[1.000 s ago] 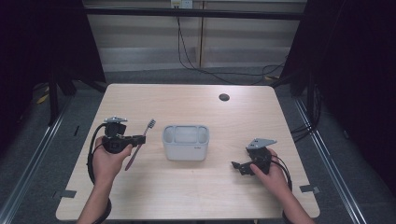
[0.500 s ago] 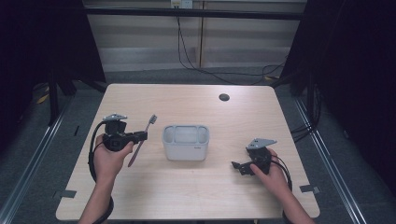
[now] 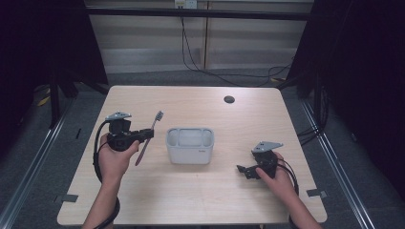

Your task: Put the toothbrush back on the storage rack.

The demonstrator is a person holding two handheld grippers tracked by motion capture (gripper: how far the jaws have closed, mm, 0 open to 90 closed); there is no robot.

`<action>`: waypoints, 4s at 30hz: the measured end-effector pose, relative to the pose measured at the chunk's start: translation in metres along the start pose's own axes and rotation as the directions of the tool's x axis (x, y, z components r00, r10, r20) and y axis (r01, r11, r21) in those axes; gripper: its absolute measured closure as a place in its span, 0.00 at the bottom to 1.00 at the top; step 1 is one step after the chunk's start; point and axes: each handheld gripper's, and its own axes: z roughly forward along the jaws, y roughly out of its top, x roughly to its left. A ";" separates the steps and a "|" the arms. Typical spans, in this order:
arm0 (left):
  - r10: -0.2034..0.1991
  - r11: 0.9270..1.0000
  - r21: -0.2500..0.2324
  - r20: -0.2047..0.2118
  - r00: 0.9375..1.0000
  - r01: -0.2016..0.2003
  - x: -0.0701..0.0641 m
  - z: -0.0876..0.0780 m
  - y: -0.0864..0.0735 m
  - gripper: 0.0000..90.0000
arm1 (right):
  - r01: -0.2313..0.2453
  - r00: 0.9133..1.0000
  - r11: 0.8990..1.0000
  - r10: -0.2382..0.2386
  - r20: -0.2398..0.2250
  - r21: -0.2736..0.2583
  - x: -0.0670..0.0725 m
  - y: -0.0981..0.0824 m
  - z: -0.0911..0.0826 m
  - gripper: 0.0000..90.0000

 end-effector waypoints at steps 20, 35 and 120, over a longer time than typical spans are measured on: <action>0.017 0.997 -0.073 0.022 1.000 -0.015 -0.013 0.003 0.013 0.89 | -0.001 1.000 1.000 0.001 0.000 0.000 0.000 0.000 0.000 0.10; 0.031 0.993 -0.115 0.035 0.999 -0.027 -0.023 0.005 0.024 0.89 | 0.000 1.000 1.000 0.000 0.000 0.000 0.000 0.000 0.000 0.10; 0.070 0.981 -0.187 0.069 0.995 -0.056 -0.059 0.054 0.046 0.89 | 0.000 1.000 1.000 0.000 0.000 0.000 0.000 0.000 0.000 0.10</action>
